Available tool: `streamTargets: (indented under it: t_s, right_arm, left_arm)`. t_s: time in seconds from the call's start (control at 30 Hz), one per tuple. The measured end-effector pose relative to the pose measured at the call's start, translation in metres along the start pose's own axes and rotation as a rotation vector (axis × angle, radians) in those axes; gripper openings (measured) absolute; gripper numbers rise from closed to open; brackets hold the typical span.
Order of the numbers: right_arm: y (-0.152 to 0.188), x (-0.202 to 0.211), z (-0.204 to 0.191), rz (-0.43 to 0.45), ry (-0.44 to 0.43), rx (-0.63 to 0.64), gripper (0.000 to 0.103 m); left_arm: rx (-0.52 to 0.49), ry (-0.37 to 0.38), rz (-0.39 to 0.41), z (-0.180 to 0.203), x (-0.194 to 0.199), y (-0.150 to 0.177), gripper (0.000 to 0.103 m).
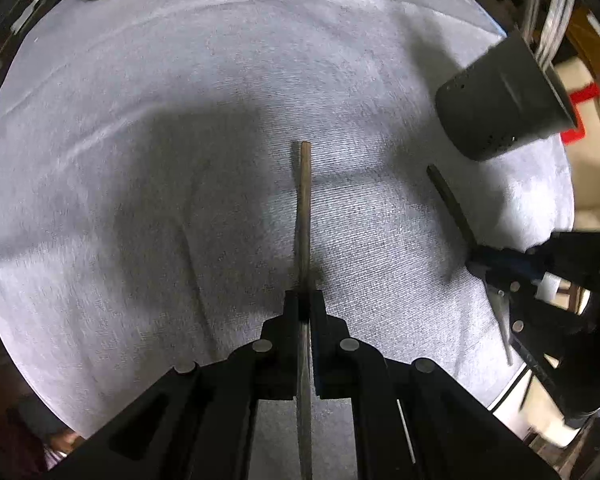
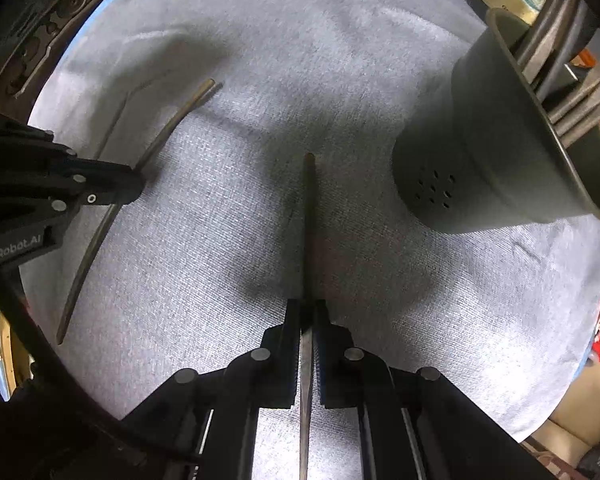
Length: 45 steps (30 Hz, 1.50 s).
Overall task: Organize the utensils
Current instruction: 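Lift both held chopsticks upright and carry them toward the grey cup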
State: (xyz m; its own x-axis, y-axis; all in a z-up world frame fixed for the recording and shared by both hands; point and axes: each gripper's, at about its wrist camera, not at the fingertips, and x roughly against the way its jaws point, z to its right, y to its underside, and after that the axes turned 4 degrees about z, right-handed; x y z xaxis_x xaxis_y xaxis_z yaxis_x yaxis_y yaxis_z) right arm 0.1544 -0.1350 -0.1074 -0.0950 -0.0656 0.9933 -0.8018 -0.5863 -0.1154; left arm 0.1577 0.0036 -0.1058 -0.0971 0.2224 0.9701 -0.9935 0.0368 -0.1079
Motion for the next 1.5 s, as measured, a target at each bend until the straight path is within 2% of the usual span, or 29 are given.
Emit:
streamTargets:
  t_s: [0.1,0.27,0.33,0.47,0.53,0.6,0.73,0.83,0.97,1.13,1.5]
  right_arm:
    - [0.013,0.007,0.001,0.054,-0.046,-0.047,0.006]
    - [0.034,0.031,0.007,0.201,-0.109,-0.152,0.006]
    - [0.04,0.046,0.009,0.291,-0.133,-0.187,0.006]
    - [0.054,0.08,0.012,0.532,-0.134,-0.282,0.006]
    - [0.062,0.094,0.013,0.656,-0.099,-0.328,0.006]
    - [0.071,0.111,0.012,0.769,-0.071,-0.378,0.006]
    - [0.084,0.131,0.004,0.964,0.004,-0.418,0.006]
    - [0.086,0.135,-0.004,1.058,0.068,-0.419,0.006]
    - [0.086,0.138,-0.008,1.106,0.128,-0.415,0.006]
    - [0.09,0.121,-0.007,1.072,0.156,-0.39,0.006]
    - [0.152,0.137,-0.006,1.101,0.187,-0.442,0.008]
  left_arm:
    - [0.028,0.041,0.059,-0.008,0.009,0.009,0.005]
    - [0.093,0.095,0.183,-0.017,0.035,0.015,0.005]
    - [0.119,0.102,0.257,-0.02,0.048,0.017,0.005]
    - [0.153,0.088,0.465,-0.019,0.081,0.026,0.005]
    - [0.159,0.07,0.585,-0.016,0.098,0.032,0.005]
    - [0.175,0.034,0.661,-0.014,0.107,0.038,0.005]
    - [0.16,-0.028,0.793,-0.002,0.119,0.05,0.005]
    - [0.15,-0.056,0.863,-0.002,0.121,0.048,0.005]
    - [0.118,-0.097,0.898,0.007,0.121,0.051,0.005]
    - [0.094,-0.107,0.91,0.008,0.122,0.059,0.006]
    - [0.116,-0.083,0.918,-0.001,0.131,0.089,0.006]
